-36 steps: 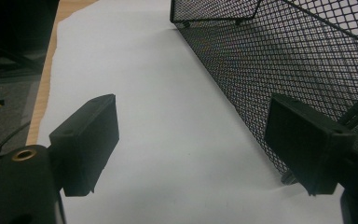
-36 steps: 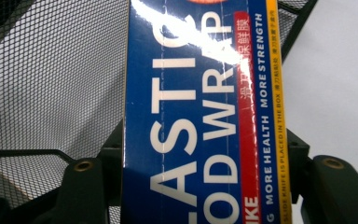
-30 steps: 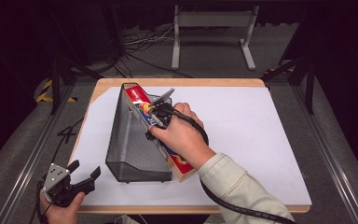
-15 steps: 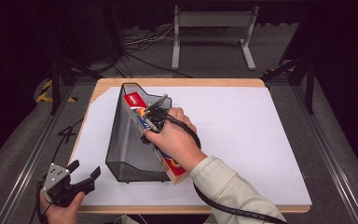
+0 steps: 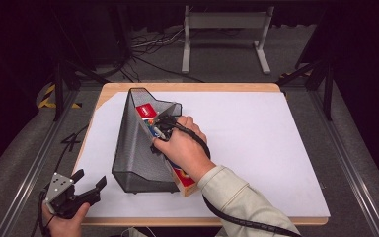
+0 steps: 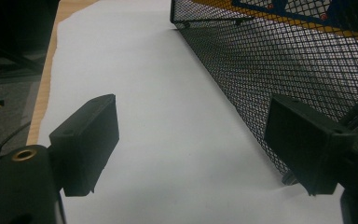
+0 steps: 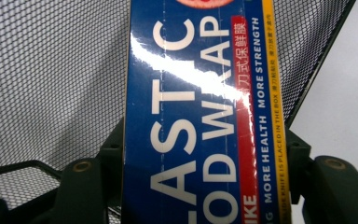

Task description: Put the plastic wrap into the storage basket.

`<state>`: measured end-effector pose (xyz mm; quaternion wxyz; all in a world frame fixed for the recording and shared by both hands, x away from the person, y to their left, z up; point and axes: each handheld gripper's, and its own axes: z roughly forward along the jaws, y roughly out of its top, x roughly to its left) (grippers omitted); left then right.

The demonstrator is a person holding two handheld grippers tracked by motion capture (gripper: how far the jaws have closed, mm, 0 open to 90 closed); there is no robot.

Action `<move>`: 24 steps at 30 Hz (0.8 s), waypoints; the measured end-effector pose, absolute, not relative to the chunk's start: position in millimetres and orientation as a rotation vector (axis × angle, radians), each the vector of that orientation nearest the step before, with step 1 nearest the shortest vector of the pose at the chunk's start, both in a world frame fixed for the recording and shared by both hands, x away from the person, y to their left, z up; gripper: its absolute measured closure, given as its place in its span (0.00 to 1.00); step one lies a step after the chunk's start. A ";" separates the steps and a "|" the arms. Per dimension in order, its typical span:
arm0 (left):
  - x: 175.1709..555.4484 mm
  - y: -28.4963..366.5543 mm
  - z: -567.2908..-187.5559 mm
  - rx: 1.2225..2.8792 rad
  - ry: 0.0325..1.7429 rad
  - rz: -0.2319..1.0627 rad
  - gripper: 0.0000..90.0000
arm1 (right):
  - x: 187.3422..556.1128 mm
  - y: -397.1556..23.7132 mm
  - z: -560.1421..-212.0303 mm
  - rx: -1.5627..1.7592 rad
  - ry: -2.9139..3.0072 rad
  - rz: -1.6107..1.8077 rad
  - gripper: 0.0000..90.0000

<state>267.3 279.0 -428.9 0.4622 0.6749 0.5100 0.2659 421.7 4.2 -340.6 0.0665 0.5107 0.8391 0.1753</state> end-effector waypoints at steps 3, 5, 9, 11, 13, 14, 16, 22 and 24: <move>267.1 279.5 -429.1 1.658 1.255 0.654 0.21 | 423.4 4.9 -342.3 1.550 2.518 0.512 0.44; 267.2 279.7 -429.2 1.657 1.256 0.654 0.21 | 423.8 5.6 -343.1 1.552 2.519 0.507 0.43; 267.4 277.8 -428.7 1.661 1.252 0.655 0.21 | 424.9 9.5 -343.6 1.555 2.518 0.486 0.43; 267.5 277.7 -428.7 1.660 1.251 0.655 0.21 | 425.9 11.7 -344.9 1.549 2.514 0.465 0.43; 267.7 278.2 -428.8 1.660 1.252 0.654 0.21 | 427.0 13.3 -346.2 1.544 2.516 0.448 0.43; 267.8 278.6 -429.0 1.659 1.253 0.652 0.21 | 427.0 13.3 -346.2 1.544 2.516 0.448 0.43; 268.0 278.8 -429.2 1.657 1.254 0.648 0.21 | 428.5 14.1 -347.4 1.548 2.515 0.438 0.43; 268.0 279.0 -429.2 1.656 1.253 0.648 0.21 | 432.9 13.9 -349.7 1.557 2.516 0.434 0.43; 268.1 279.2 -429.2 1.656 1.255 0.649 0.21 | 433.3 14.4 -349.8 1.550 2.514 0.430 0.43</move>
